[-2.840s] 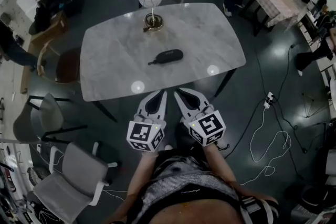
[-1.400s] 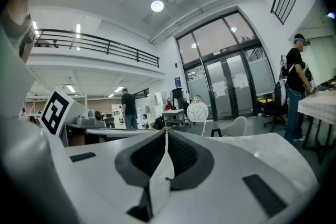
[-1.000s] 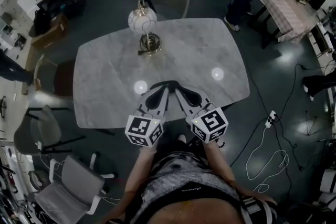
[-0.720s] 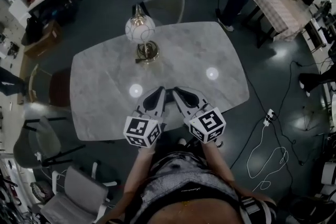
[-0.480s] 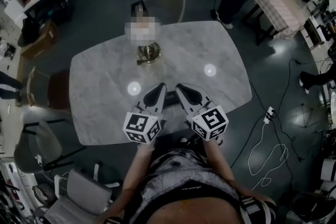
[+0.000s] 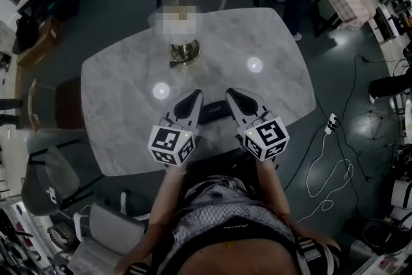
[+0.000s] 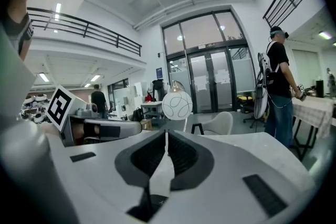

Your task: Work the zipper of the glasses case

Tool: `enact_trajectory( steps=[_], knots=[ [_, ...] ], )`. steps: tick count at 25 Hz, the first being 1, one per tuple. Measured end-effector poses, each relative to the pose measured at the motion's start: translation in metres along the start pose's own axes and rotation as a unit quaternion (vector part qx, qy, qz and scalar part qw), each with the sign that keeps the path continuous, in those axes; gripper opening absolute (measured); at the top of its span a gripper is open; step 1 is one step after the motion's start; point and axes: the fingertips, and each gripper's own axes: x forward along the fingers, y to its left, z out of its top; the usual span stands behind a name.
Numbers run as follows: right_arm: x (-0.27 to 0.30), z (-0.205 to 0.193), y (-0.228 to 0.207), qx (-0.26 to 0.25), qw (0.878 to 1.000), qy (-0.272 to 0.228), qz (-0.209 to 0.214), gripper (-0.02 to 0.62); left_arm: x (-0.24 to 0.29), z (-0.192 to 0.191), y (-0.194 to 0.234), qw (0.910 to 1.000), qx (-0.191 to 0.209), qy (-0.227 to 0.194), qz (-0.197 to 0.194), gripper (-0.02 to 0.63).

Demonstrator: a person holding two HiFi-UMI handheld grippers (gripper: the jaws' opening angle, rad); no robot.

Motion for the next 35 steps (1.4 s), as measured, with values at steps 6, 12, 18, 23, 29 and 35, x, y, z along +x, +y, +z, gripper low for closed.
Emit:
enact_trajectory(
  steps=[6, 12, 18, 23, 29, 35],
  knots=[
    [0.013, -0.005, -0.008, 0.004, 1.0, 0.019, 0.021, 0.067, 0.009, -0.001, 0.008, 0.9997, -0.017, -0.003, 0.017, 0.0],
    [0.028, -0.01, -0.01, -0.008, 0.997, 0.044, 0.068, 0.067, 0.018, -0.006, 0.013, 0.9981, -0.035, -0.003, 0.05, 0.0],
    [0.038, -0.027, -0.014, -0.006, 0.992, 0.073, 0.101, 0.069, 0.025, -0.021, 0.021, 0.9953, -0.052, 0.011, 0.081, 0.0],
    [0.045, -0.048, -0.017, 0.003, 0.989, 0.098, 0.112, 0.068, 0.026, -0.043, 0.028, 0.9922, -0.066, 0.036, 0.099, 0.0],
    [0.052, -0.076, -0.023, 0.013, 0.984, 0.129, 0.119, 0.067, 0.03, -0.071, 0.035, 0.9889, -0.077, 0.068, 0.107, 0.0],
    [0.056, -0.11, -0.027, -0.003, 0.978, 0.169, 0.124, 0.069, 0.028, -0.11, 0.039, 0.9848, -0.097, 0.105, 0.099, 0.0]
  ],
)
